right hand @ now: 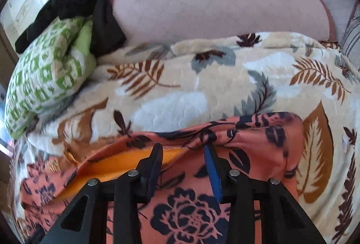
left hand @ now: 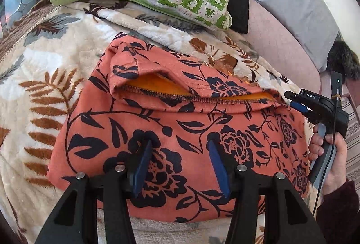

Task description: Fold small clothes

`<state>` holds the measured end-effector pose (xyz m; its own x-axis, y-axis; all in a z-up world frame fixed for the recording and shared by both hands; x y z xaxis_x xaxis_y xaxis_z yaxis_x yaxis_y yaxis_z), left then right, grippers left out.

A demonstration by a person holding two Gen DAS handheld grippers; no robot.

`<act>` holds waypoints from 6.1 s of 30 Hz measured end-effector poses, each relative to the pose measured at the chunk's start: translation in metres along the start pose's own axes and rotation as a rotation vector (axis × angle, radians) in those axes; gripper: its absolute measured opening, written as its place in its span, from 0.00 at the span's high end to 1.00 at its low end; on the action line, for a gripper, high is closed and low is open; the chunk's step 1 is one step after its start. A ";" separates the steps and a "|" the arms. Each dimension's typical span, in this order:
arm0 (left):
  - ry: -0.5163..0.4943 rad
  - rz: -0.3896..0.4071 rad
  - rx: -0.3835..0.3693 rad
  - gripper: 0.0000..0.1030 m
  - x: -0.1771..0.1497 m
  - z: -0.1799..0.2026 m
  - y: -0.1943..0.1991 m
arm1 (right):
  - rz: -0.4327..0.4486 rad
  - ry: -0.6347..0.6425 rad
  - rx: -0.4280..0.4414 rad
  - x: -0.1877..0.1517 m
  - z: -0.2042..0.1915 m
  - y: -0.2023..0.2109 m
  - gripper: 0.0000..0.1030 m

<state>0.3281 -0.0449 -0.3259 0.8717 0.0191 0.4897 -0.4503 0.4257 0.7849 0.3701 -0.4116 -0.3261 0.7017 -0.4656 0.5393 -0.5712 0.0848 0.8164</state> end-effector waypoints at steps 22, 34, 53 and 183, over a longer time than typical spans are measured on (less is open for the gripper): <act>0.053 -0.032 0.008 0.48 -0.008 -0.038 0.020 | -0.012 0.209 0.291 -0.036 -0.224 -0.016 0.58; -0.036 0.013 0.250 0.47 0.005 -0.022 0.014 | -0.077 0.167 0.133 -0.090 -0.039 0.071 0.61; -0.117 -0.031 0.366 0.00 -0.013 -0.002 -0.021 | -0.154 0.156 -0.026 -0.163 0.003 0.071 0.40; -0.175 0.249 0.358 0.79 -0.016 0.019 0.029 | -0.144 0.215 0.356 -0.174 -0.074 0.064 0.63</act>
<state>0.2972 -0.0497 -0.3038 0.6964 -0.0847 0.7126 -0.7072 0.0878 0.7016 0.2433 -0.2600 -0.3522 0.8361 -0.2532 0.4867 -0.5458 -0.2942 0.7846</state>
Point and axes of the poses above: each gripper's, at about its wrist camera, not at the fingertips, and y roughly against the way its jaws point, z to its right, x to its top, the point moved 2 cm from there along -y, roughly the way its jaws point, and after that the axes turned 2 degrees about -y, right-handed, at the moved point
